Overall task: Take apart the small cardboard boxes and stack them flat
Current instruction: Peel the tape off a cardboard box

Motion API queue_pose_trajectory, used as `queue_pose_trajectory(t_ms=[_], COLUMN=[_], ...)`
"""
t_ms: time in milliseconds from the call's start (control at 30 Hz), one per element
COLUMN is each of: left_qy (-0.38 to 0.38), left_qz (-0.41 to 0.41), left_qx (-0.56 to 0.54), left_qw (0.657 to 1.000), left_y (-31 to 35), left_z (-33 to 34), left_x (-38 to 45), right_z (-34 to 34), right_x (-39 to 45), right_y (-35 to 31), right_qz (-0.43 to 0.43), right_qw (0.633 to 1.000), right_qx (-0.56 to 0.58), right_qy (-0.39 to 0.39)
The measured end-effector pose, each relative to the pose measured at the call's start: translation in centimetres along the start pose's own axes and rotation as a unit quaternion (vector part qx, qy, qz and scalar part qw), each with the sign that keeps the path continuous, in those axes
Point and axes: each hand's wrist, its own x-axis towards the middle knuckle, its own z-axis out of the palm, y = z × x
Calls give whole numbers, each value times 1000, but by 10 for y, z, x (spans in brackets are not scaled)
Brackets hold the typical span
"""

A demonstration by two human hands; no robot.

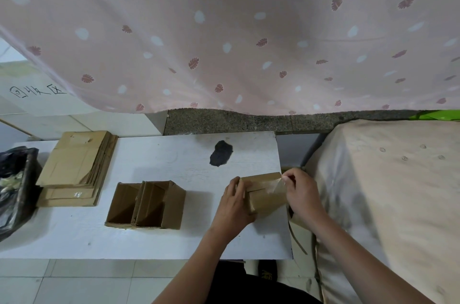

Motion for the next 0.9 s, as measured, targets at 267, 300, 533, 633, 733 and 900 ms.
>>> queue_pose_trajectory(t_ms=[267, 300, 533, 633, 733, 900], left_qy=[-3, -5, -24, -52, -83, -97], left_qz=[-28, -32, -72, -34, -10, -18], left_qx=[-27, -24, 81, 167, 206, 279], left_qw=[999, 999, 994, 984, 975, 955], left_y=[-17, -18, -8, 1, 7, 5], left_z=[2, 3, 6, 9, 19, 26], left_x=[-9, -10, -11, -4, 0, -6], right_z=[15, 18, 37, 42, 43, 41], right_x=[-2, -4, -8, -5, 0, 1], right_y=[-5, -6, -13, -15, -17, -11], right_qz=[66, 54, 45, 22, -19, -61], right_qw=[994, 993, 986, 983, 980, 977], right_qx=[-23, -36, 37, -14, -98, -151], right_qy=[-83, -95, -157, -184, -170, -140])
